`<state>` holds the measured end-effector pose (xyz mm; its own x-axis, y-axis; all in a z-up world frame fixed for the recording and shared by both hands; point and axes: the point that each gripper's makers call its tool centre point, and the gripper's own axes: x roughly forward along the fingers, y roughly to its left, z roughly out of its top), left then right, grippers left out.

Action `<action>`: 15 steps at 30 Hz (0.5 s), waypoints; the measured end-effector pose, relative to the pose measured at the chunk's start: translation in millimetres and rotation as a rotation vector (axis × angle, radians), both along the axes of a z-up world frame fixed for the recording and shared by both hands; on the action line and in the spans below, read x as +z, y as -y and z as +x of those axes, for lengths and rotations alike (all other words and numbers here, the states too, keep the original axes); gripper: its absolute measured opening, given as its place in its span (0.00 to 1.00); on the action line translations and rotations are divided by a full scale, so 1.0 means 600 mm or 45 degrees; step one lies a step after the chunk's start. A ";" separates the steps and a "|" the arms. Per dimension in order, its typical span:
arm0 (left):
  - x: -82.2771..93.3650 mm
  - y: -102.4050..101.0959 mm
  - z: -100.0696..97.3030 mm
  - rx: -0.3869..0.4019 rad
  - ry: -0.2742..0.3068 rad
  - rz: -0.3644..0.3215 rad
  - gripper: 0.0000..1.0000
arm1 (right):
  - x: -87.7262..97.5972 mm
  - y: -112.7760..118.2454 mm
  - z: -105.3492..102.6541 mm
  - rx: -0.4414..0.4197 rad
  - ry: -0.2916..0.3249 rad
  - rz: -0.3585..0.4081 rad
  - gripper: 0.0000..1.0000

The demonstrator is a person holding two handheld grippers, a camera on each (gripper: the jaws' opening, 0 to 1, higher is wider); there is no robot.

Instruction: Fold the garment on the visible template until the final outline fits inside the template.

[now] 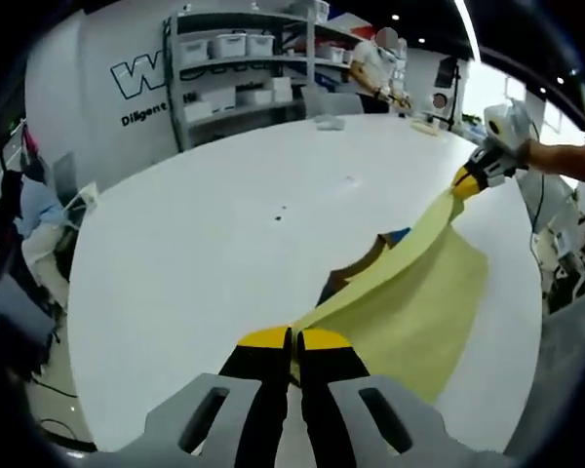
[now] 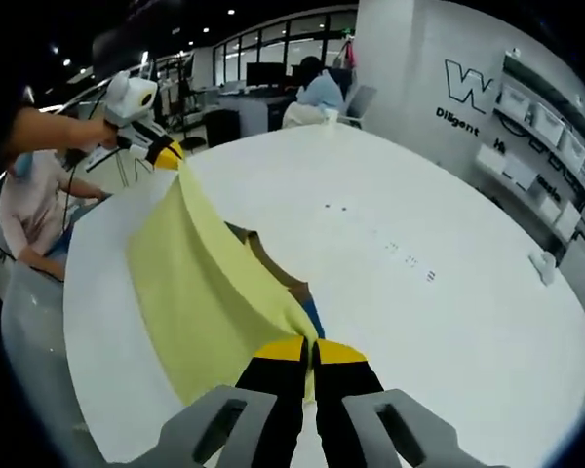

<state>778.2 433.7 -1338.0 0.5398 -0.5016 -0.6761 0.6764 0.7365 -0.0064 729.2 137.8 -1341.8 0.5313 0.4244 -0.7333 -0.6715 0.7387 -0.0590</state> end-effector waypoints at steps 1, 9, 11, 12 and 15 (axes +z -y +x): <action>-0.003 -0.001 0.002 0.009 -0.008 -0.003 0.01 | -0.005 0.000 0.004 -0.007 -0.005 0.002 0.00; -0.030 0.000 0.012 0.029 -0.036 -0.016 0.01 | -0.035 0.002 0.018 -0.042 -0.043 0.003 0.00; -0.034 0.002 0.013 0.030 -0.035 -0.015 0.01 | -0.041 0.003 0.022 -0.057 -0.050 0.012 0.00; -0.036 0.002 0.013 0.027 -0.032 -0.010 0.01 | -0.043 0.004 0.024 -0.063 -0.049 0.014 0.00; -0.044 0.004 0.018 0.025 -0.032 -0.004 0.01 | -0.056 0.004 0.031 -0.083 -0.064 0.015 0.00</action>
